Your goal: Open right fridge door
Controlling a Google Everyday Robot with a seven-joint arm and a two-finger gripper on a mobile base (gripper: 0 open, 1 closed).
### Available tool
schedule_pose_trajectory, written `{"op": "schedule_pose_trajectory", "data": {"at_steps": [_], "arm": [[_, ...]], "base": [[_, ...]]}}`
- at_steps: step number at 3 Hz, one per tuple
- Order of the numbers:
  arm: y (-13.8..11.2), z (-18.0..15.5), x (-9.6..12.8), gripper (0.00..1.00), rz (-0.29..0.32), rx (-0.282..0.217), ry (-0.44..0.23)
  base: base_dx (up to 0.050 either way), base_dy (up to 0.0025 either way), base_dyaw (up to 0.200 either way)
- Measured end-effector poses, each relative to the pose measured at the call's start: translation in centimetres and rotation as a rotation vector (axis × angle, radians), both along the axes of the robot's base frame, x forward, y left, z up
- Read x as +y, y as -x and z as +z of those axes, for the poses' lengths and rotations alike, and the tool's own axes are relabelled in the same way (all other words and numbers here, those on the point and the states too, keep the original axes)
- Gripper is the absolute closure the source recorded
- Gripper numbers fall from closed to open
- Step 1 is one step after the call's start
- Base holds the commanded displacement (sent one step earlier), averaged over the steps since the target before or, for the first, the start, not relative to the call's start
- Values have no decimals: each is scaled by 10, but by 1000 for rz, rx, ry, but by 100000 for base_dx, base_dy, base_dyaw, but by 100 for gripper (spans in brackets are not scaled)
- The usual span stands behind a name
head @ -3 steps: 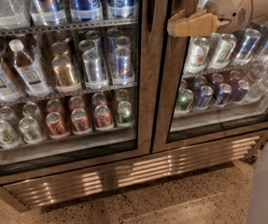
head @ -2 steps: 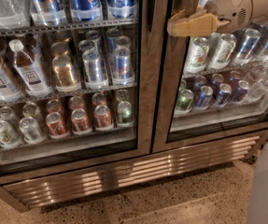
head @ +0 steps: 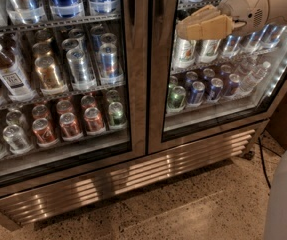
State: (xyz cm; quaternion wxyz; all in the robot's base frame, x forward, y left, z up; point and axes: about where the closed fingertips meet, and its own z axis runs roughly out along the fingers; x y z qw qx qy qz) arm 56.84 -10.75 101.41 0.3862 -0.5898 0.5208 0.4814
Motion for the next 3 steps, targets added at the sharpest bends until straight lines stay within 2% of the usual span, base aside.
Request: {"op": "schedule_pose_trajectory", "data": {"at_steps": [1, 3], "arm": [[0, 0, 0, 81, 0, 0, 0], [-18, -2, 6, 35, -58, -9, -18]], "base": [[0, 0, 0], [0, 0, 0]]}}
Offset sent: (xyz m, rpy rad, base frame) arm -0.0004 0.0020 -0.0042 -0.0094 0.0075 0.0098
